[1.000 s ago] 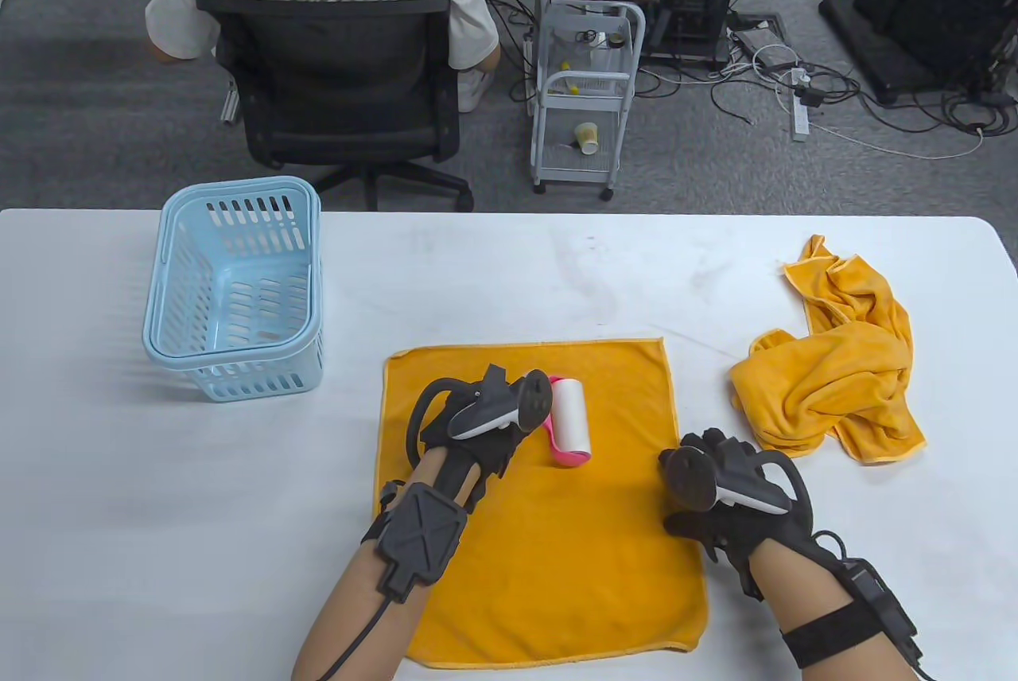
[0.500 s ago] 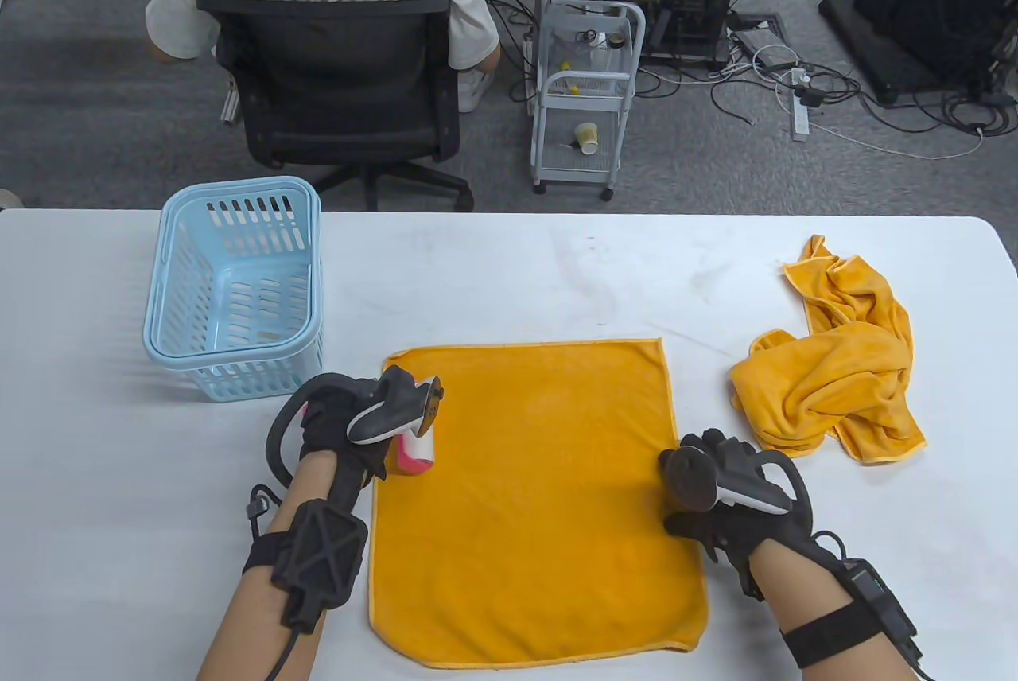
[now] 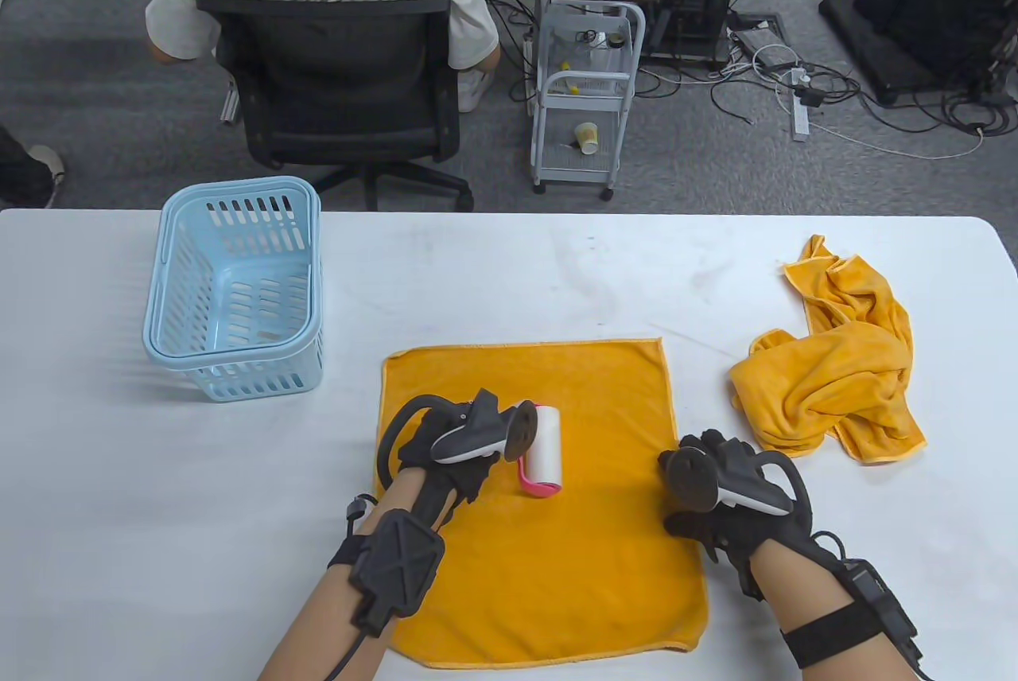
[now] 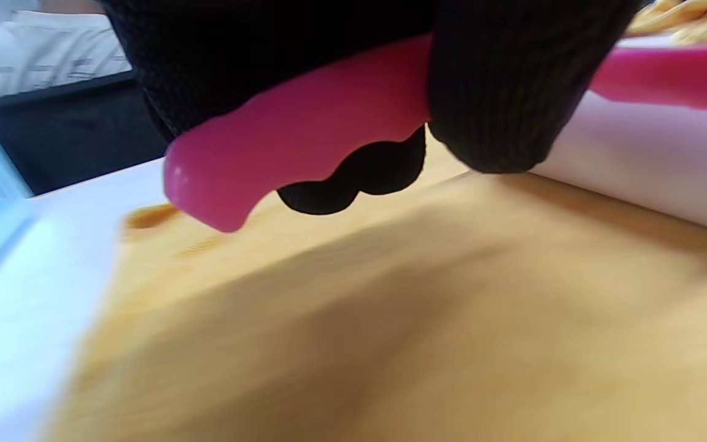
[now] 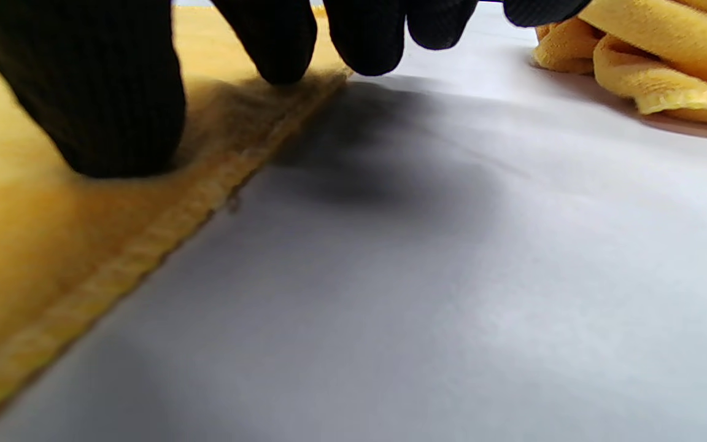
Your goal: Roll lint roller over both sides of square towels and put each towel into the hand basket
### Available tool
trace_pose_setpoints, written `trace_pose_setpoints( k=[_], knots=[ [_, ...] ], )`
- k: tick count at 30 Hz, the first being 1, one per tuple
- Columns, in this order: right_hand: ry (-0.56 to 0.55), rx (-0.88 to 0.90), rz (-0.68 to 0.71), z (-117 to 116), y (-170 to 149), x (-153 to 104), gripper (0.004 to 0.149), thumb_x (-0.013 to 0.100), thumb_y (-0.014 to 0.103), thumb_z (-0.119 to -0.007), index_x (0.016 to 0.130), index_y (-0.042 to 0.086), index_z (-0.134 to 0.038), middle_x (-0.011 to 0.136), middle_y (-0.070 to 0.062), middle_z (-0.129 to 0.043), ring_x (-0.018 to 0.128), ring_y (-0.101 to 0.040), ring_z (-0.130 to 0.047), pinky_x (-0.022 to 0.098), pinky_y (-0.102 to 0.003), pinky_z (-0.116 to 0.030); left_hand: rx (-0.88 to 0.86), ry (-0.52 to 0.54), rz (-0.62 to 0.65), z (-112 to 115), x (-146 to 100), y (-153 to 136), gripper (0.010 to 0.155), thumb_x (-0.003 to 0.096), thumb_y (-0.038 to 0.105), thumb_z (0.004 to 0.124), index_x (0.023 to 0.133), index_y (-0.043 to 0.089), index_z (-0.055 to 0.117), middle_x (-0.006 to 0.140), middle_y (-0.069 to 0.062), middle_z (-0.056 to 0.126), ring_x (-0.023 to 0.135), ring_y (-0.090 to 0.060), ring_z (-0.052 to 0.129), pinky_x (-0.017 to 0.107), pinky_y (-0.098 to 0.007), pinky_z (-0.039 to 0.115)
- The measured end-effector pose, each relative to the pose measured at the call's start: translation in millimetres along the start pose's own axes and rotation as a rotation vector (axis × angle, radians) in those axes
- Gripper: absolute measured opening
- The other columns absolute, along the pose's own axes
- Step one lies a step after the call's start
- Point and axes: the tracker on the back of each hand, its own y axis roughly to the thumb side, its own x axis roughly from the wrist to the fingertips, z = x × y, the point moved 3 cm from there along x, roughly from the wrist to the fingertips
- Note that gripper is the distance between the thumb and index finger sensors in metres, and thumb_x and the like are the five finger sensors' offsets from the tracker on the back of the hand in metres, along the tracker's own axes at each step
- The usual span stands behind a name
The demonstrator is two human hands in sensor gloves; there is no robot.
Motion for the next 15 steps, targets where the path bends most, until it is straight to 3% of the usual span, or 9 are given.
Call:
trace_pose_setpoints(
  k=[3,8,12,15],
  knots=[
    [0.007,0.006,-0.003,0,-1,0,0.085,0.044,0.056,-0.087,0.112,0.019,-0.052,0.115,-0.02,-0.048,0.105,-0.051,-0.041,0.068,-0.072,-0.047,0.177,-0.059,-0.118,7,-14,-36,0.054,0.0447,0.042,0.086,0.096,0.042,0.069,0.098,0.007,0.087,0.087,-0.029,0.098,0.068,-0.056,0.08],
    [0.015,0.009,-0.006,0,-1,1,0.085,0.044,0.056,-0.087,0.112,0.019,-0.051,0.115,-0.02,-0.048,0.105,-0.052,-0.041,0.068,-0.072,-0.047,0.287,-0.141,-0.254,18,-31,-81,0.052,0.0448,0.042,0.087,0.094,0.043,0.071,0.099,0.007,0.086,0.091,-0.029,0.096,0.069,-0.055,0.078],
    [0.016,0.011,-0.007,0,-1,1,0.085,0.044,0.056,-0.087,0.112,0.019,-0.051,0.115,-0.021,-0.048,0.105,-0.052,-0.041,0.068,-0.072,-0.047,0.233,-0.126,-0.246,11,-39,-83,0.053,0.0446,0.043,0.088,0.095,0.042,0.07,0.099,0.008,0.086,0.089,-0.028,0.098,0.067,-0.052,0.081],
    [0.016,0.015,-0.005,0,-2,1,0.085,0.044,0.056,-0.087,0.112,0.019,-0.051,0.115,-0.02,-0.048,0.104,-0.052,-0.041,0.068,-0.072,-0.047,0.072,-0.071,-0.135,0,-37,-55,0.054,0.0441,0.045,0.088,0.095,0.041,0.069,0.098,0.008,0.087,0.087,-0.026,0.1,0.065,-0.05,0.083]
  ],
)
